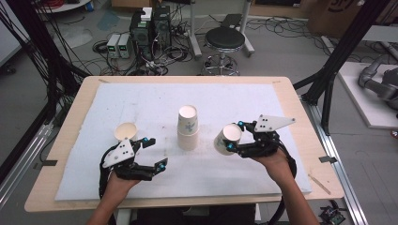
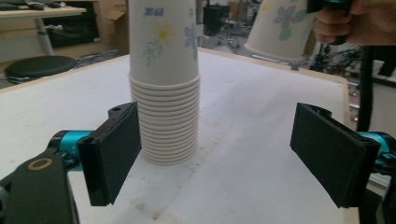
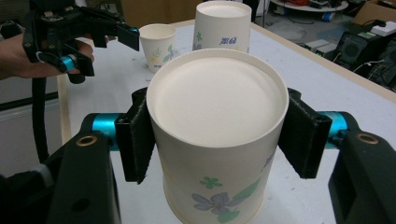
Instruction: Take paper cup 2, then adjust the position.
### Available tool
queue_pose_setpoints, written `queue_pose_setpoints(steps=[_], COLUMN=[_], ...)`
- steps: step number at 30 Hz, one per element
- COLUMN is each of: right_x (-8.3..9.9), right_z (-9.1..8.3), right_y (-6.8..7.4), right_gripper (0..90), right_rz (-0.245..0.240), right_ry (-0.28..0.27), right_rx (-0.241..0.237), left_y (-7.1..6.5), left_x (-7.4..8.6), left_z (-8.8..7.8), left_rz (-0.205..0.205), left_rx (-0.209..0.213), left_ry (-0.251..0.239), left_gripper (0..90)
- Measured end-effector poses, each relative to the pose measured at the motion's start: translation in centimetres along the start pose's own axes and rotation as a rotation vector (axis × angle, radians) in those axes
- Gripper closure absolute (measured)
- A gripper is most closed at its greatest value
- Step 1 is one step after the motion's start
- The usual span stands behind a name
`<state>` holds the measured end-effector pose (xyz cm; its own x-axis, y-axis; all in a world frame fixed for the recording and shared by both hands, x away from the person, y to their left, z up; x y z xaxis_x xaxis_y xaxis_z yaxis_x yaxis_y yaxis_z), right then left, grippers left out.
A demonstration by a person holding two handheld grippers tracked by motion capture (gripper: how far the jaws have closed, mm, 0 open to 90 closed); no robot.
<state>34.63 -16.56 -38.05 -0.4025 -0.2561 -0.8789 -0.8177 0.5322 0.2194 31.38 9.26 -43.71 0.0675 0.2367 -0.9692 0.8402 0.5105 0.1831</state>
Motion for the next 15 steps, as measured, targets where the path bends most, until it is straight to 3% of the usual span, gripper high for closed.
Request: queue_pose_setpoints(steps=[12, 15], right_x=[0.8, 1.2], right_z=[0.5, 0.6], right_y=[0.1, 0.4], right_gripper=[35.7, 35.7], right_rz=[0.0, 0.002], right_ry=[0.001, 0.001], right_rx=[-0.024, -0.034], left_y=[-1.0, -1.4], left_x=[-0.3, -0.7], left_z=[0.5, 0.6], left_rz=[0.01, 0.008], left_rx=[0.054, 0.085], left_ry=[-0.002, -0.019], left_gripper=[16.5, 16.5])
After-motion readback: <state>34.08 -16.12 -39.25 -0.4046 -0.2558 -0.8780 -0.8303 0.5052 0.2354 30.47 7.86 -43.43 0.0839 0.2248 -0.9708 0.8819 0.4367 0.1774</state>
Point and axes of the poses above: each handheld gripper's, and its own axes: z roughly forward along the jaws, x roughly out of its underside, y roughly to its left, the point moved 9 cm from there along z, roughly forward along the jaws, and after that the axes turned 14 degrees about z, right-handed, at the moved point
